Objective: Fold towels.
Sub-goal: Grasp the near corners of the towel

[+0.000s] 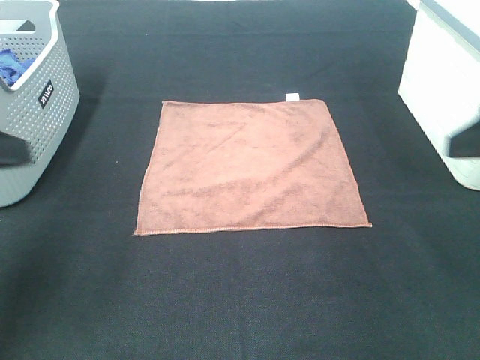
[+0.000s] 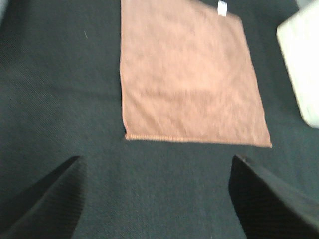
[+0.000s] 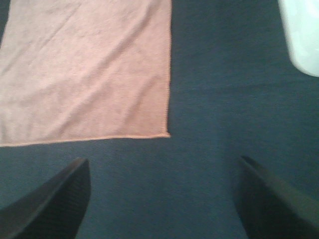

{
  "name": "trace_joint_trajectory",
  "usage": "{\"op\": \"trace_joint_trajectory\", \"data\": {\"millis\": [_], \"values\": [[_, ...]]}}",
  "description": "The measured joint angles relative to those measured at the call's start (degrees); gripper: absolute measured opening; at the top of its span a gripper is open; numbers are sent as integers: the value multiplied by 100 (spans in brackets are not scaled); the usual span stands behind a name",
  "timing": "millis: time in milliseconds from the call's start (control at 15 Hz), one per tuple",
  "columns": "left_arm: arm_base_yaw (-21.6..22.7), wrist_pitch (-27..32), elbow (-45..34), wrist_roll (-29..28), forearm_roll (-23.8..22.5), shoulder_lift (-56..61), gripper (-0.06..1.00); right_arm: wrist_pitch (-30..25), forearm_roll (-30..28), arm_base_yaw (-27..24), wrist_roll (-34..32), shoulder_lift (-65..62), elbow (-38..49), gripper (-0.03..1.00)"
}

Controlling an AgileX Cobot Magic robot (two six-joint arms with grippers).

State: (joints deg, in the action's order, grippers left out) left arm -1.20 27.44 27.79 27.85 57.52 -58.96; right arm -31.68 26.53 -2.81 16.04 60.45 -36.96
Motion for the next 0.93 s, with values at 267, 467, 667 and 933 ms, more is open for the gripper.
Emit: {"op": "trace_joint_trajectory", "data": {"millis": [267,467,667,933], "values": [[0,636,435,2212,2091,-1994,74,-447,556,0,160,1799,-945,74],[0,1014,762,2916,2859,-2882,74,-659,630,0,246,2567,-1335,74],[0,1295,1318,3317,3312,-4057,74,-945,796,-11,619,3644,-1960,74],[-109,1255,1902,3346,3363,-4939,74,-1014,1152,-11,1134,4670,-2401,74]]}}
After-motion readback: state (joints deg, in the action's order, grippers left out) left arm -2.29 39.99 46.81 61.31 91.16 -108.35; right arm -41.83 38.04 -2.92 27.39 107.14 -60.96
